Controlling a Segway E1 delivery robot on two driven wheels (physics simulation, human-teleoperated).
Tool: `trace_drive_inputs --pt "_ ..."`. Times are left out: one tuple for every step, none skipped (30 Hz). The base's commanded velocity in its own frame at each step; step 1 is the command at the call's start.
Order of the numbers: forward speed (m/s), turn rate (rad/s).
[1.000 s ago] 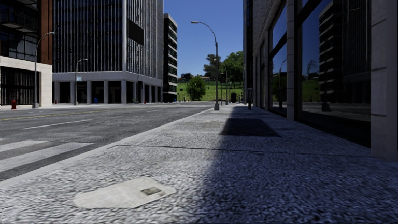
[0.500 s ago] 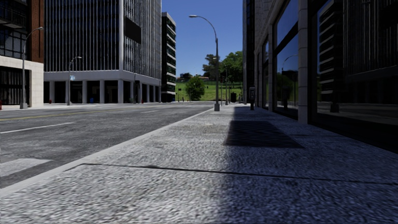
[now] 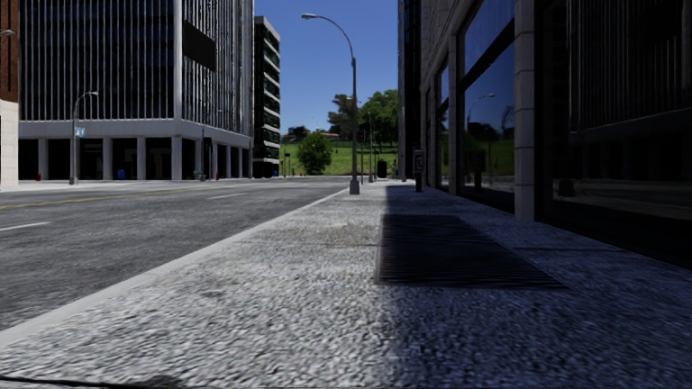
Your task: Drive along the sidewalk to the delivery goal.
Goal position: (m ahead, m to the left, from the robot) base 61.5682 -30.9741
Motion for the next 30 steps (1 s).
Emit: trace_drive_inputs --pt "2.0 -0.32" --pt "2.0 -0.43" --pt "2.0 -0.49" --pt "2.0 -0.58" --pt "2.0 -0.6" --pt "2.0 -0.46" --pt "2.0 -0.36" --pt "2.0 -0.12" --pt "2.0 -0.12" --pt "2.0 0.0" --pt "2.0 0.0" --pt "2.0 0.0" --pt "2.0 0.0" --pt "2.0 0.0" --pt "2.0 0.0" --pt "2.0 0.0" --pt "2.0 0.0" --pt "2.0 0.0" --pt "2.0 0.0" --pt "2.0 0.0" --pt "2.0 0.0" --pt "2.0 0.0" --pt "2.0 0.0" --pt "2.0 0.0" --pt "2.0 0.0" --pt "2.0 0.0" --pt "2.0 0.0" --pt "2.0 0.0" --pt "2.0 0.0" --pt "2.0 0.0"
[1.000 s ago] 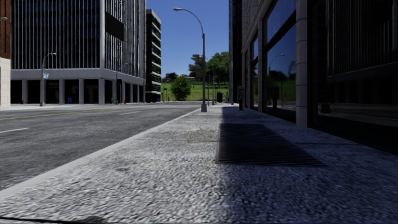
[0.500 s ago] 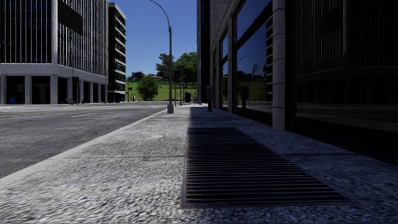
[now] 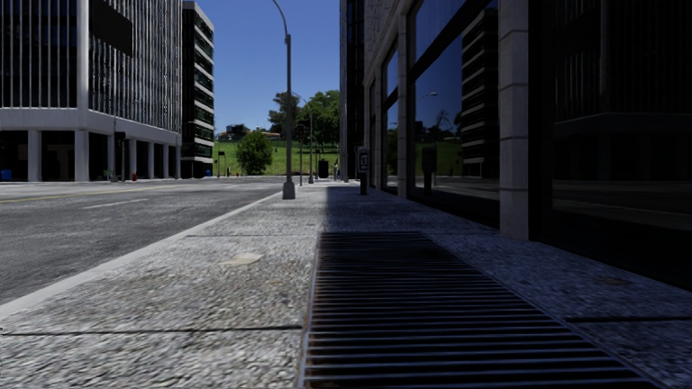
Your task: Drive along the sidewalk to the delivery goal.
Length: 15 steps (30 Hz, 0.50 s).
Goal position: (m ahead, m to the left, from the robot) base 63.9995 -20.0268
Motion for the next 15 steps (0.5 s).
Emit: trace_drive_inputs --pt "2.0 0.0" --pt "2.0 0.0" --pt "2.0 0.05" --pt "2.0 0.05" --pt "2.0 0.11" --pt "2.0 0.19" --pt "2.0 0.22" --pt "2.0 0.23" --pt "2.0 0.23" --pt "2.0 0.23" --pt "2.0 0.23" --pt "2.0 0.23" --pt "2.0 0.23" --pt "2.0 0.23" --pt "2.0 0.23"
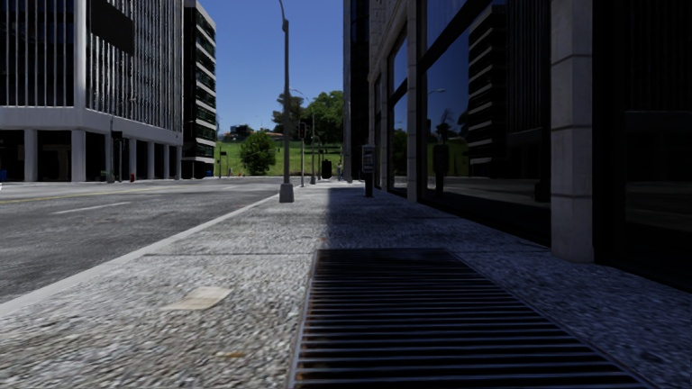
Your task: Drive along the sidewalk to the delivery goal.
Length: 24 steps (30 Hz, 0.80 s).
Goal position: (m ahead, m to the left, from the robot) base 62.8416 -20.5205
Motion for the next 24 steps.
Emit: trace_drive_inputs --pt "2.0 0.23" --pt "2.0 0.23" --pt "2.0 0.23" --pt "2.0 0.25" --pt "2.0 0.26" --pt "2.0 0.27" --pt "2.0 0.27" --pt "2.0 0.27" --pt "2.0 0.27" --pt "2.0 0.27" --pt "2.0 0.27" --pt "2.0 0.27" --pt "2.0 0.27" --pt "2.0 0.27" --pt "2.0 0.27" --pt "2.0 0.27" --pt "2.0 0.27" --pt "2.0 0.27" --pt "2.0 0.27" --pt "2.0 0.27" --pt "2.0 0.0" --pt "2.0 0.0" --pt "2.0 0.0" --pt "2.0 0.0"
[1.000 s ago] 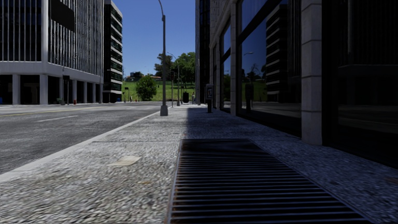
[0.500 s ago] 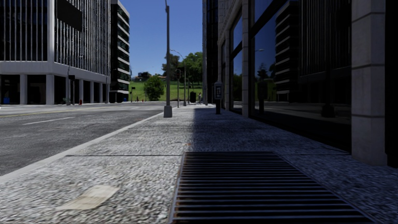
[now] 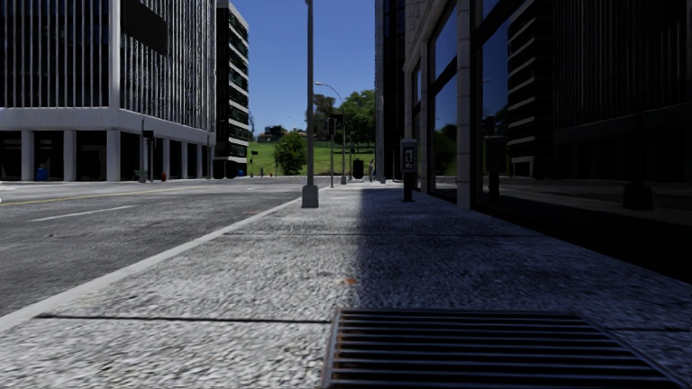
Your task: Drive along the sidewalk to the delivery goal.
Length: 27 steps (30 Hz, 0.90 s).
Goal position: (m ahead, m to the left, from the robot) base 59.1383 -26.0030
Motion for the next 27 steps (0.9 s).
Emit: trace_drive_inputs --pt "2.0 0.0" --pt "2.0 0.0" --pt "2.0 0.0" --pt "2.0 0.0" --pt "2.0 0.0" --pt "2.0 0.0" --pt "2.0 0.0" --pt "2.0 0.0" --pt "2.0 0.0" --pt "2.0 0.0" --pt "2.0 0.0" --pt "2.0 0.0" --pt "2.0 0.0" --pt "2.0 0.0" --pt "2.0 0.0" --pt "2.0 0.0" --pt "2.0 0.0" --pt "2.0 0.0" --pt "2.0 0.0" --pt "2.0 0.0" --pt "2.0 0.0" --pt "2.0 0.0" --pt "2.0 0.0" --pt "2.0 0.0" --pt "2.0 0.0" --pt "2.0 0.0" --pt "2.0 0.0"
